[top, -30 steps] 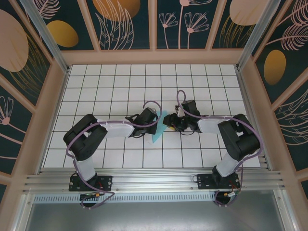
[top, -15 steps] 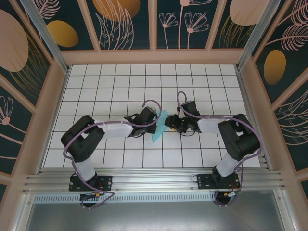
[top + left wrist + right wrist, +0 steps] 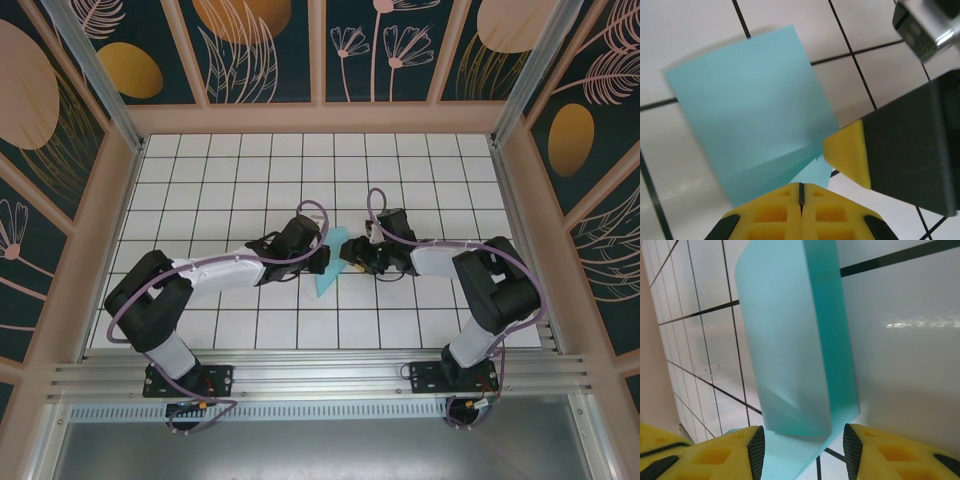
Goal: Fold a paper plane with a square sheet of paper (pick it up from the middle)
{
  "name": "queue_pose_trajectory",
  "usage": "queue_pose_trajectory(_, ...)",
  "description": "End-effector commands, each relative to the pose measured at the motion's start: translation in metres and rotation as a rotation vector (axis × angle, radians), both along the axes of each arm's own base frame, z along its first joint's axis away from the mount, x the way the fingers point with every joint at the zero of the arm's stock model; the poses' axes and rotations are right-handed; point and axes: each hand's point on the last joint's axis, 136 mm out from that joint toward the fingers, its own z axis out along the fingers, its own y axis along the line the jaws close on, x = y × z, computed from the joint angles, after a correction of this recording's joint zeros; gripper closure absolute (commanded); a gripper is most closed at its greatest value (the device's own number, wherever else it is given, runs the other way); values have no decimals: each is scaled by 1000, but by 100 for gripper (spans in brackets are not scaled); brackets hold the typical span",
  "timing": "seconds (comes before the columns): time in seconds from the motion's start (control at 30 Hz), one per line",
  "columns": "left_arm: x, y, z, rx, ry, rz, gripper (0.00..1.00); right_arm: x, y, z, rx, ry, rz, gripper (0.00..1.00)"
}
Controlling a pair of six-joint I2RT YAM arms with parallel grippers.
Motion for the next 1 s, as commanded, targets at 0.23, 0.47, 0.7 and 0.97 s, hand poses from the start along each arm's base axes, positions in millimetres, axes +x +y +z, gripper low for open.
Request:
queue_pose_trajectory(0.23, -5, 12, -49, 88, 76, 30, 99, 3, 12, 9, 68, -20, 43, 52)
queue_pose_trajectory(0.47, -4, 17, -53, 104, 68, 49, 99, 1, 21, 13, 67, -49, 117, 52)
queue_pose_trajectory(0.7, -3, 18, -52, 101, 61, 62, 99, -2, 28, 3, 53, -45, 190, 57)
queue_pose_trajectory(0.97, -3, 19, -48, 84, 56, 68, 98, -3, 31, -8, 30, -27, 232, 66)
